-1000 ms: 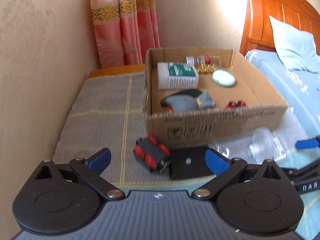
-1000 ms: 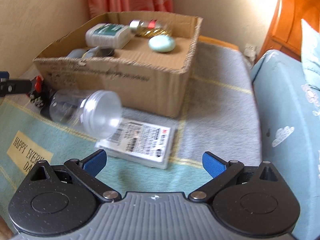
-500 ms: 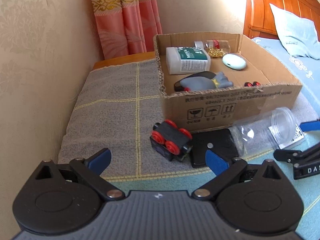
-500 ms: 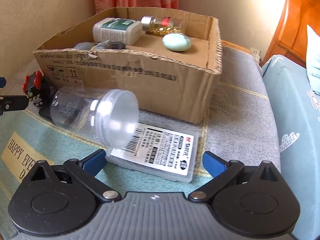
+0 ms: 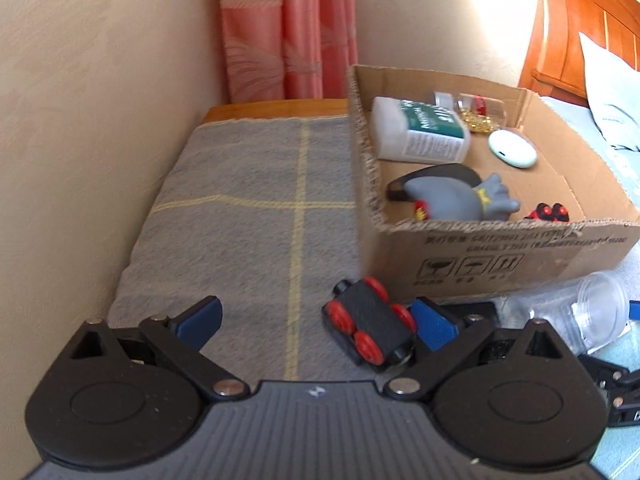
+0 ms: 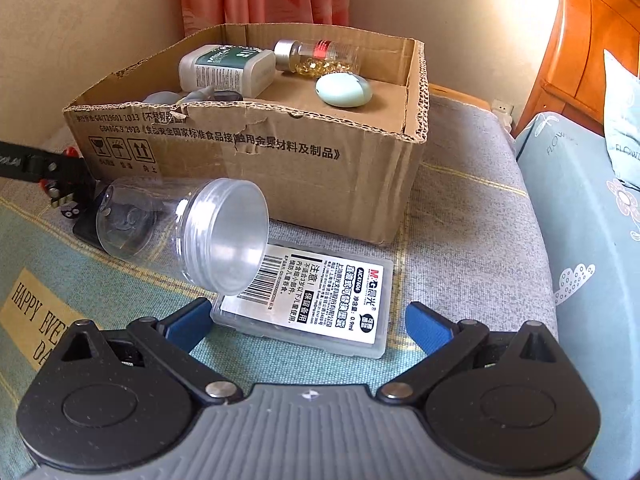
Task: Organize rigid objects
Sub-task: 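Grasp red-wheeled black toy car with left tool while right tool grasps white pen-refill box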
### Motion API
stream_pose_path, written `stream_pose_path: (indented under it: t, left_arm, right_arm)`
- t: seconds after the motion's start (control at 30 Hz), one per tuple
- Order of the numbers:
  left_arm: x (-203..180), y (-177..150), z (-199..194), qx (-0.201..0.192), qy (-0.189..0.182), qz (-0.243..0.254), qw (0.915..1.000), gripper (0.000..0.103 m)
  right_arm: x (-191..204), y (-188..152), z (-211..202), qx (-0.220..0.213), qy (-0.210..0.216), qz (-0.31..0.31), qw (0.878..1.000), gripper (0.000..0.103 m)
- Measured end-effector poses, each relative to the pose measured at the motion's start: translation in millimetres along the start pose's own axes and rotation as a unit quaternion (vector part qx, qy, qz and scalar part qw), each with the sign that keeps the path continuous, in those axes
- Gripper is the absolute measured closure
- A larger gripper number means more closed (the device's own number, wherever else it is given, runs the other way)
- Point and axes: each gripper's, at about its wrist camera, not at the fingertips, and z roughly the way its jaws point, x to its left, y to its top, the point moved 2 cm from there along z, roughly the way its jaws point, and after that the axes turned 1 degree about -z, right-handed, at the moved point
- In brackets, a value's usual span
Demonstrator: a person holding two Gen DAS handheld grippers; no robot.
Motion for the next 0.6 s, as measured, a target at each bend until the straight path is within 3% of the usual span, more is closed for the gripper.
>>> stream_pose_path:
  t: [0.33, 0.6]
  left_arm:
    - [39.2, -17.3, -13.9, 0.015, 0.049, -0.034, 0.9981, 0.003]
    - [20.7, -22.3, -16.1, 0.015, 0.015, -0.024, 0.9995, 0.003]
  right_arm:
    - [0.7, -1.3, -1.5, -0.004, -0.002, 0.002, 1.0, 0.0]
    - [1.0, -2.7, -3.2, -0.006, -0.001, 0.0, 1.0, 0.0]
